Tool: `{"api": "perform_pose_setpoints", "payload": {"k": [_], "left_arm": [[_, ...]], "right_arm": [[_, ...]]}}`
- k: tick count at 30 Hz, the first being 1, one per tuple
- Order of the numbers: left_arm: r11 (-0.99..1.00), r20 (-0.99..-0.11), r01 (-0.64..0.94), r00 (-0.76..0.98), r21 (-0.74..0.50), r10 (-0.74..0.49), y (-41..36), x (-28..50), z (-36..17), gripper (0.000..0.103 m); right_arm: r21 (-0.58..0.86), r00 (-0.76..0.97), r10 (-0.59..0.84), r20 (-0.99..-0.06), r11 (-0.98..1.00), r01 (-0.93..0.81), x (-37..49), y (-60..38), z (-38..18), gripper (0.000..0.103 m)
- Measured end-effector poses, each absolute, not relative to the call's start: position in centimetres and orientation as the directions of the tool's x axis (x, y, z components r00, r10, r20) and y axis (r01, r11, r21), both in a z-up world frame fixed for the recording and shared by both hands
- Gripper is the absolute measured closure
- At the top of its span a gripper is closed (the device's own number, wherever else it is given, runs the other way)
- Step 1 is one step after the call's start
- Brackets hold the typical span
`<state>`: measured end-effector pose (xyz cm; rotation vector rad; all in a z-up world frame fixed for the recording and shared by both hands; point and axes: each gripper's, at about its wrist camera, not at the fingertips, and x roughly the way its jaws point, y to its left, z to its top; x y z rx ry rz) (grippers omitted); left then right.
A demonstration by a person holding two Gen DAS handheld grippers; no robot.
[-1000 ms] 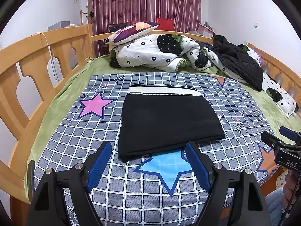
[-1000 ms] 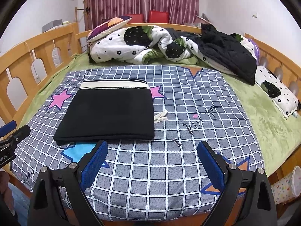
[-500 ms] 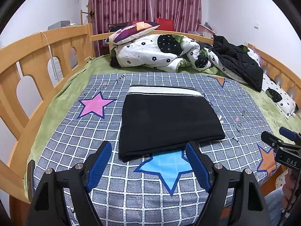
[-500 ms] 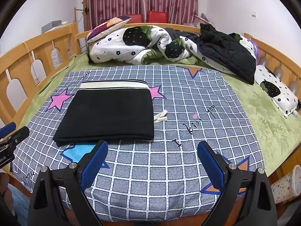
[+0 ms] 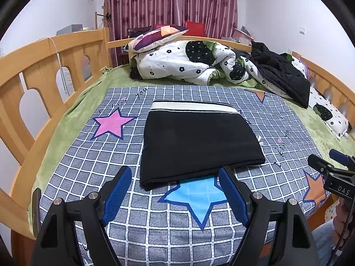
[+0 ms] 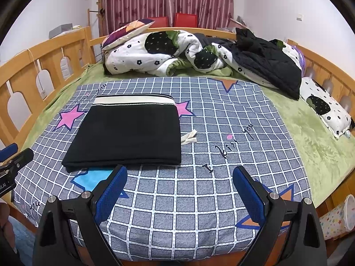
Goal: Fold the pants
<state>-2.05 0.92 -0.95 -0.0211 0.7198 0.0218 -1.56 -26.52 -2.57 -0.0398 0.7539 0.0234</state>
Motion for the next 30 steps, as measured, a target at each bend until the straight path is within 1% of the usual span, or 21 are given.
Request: {"api": "perform_pose_setpoints", "payload": {"k": [30], "left_arm": [[1.000,-0.655,-0.019,0.755,-0.019,0.002,1.32,-2.50,-0.41,0.023]], "right_arm": [[-0.023,0.728,0.010,-0.686,0.999,-0.034,-1.55,-26.36,-2.51,0.008]]}}
